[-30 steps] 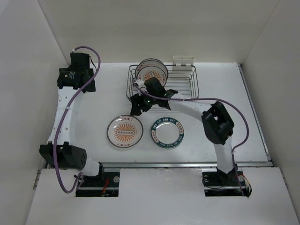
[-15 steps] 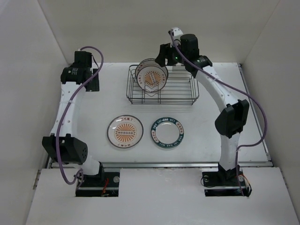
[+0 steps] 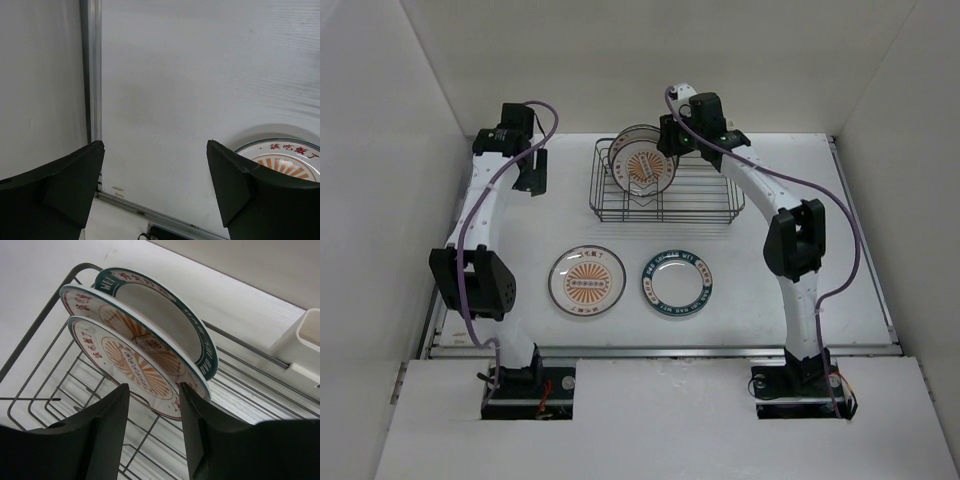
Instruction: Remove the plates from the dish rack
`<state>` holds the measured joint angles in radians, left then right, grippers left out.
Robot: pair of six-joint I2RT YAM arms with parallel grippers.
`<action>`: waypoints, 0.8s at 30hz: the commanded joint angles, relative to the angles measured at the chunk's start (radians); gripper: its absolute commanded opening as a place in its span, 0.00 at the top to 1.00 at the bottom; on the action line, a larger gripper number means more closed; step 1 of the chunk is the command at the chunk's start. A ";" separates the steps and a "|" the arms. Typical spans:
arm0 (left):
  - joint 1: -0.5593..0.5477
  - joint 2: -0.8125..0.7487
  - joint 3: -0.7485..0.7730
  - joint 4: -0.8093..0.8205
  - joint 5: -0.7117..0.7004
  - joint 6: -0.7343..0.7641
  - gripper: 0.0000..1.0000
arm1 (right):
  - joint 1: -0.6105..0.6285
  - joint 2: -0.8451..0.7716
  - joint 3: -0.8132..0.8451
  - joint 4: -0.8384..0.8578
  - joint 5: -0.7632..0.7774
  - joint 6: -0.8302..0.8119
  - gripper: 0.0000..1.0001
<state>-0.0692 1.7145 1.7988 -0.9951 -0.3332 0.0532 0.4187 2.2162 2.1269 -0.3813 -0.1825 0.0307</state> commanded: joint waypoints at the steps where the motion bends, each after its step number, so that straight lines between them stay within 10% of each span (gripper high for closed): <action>1: -0.020 0.052 0.068 -0.042 0.054 0.016 0.19 | -0.006 0.013 0.016 0.076 -0.006 -0.015 0.50; 13: -0.020 0.082 0.079 -0.051 0.054 0.005 0.19 | -0.006 0.137 0.038 0.105 -0.031 -0.005 0.51; 24: -0.020 0.082 0.070 -0.060 0.045 0.005 0.19 | -0.006 -0.022 -0.093 0.189 -0.032 -0.093 0.99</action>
<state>-0.0898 1.8172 1.8351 -1.0264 -0.2745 0.0559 0.4072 2.3123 2.0773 -0.2951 -0.2523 -0.0250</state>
